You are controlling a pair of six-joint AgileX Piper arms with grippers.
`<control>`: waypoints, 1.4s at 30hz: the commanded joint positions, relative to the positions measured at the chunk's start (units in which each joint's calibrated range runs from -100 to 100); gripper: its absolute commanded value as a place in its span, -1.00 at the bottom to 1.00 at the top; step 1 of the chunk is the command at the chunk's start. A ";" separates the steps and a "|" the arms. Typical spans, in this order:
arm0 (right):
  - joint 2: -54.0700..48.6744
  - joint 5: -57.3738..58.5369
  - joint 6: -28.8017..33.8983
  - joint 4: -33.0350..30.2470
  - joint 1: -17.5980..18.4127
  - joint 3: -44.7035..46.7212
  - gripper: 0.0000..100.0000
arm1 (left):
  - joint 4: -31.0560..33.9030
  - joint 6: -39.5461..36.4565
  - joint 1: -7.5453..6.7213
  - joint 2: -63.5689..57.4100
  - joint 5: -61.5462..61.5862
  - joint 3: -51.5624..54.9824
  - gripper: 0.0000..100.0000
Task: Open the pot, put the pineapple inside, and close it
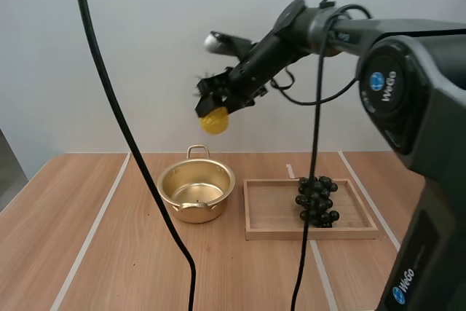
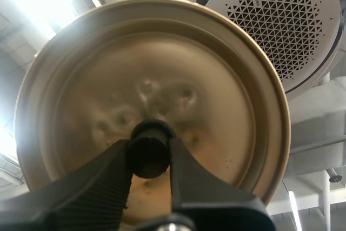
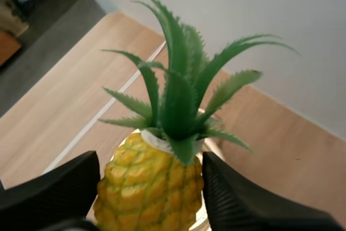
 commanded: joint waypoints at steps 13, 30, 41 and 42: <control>14.84 -5.05 4.38 -14.45 9.93 0.23 -1.00 | -0.61 3.08 0.21 -0.32 0.16 -0.37 -1.00; 16.93 -8.23 15.02 -27.89 10.00 0.96 -1.00 | -0.61 4.09 0.21 -0.32 0.16 -0.37 -1.00; 20.64 -3.70 13.19 -27.97 10.00 0.96 0.26 | -0.61 4.07 0.21 -0.20 2.85 -0.37 -1.00; 20.64 -3.70 12.37 -27.80 10.00 0.96 0.66 | -0.61 4.07 0.21 -0.20 2.85 -0.37 -1.00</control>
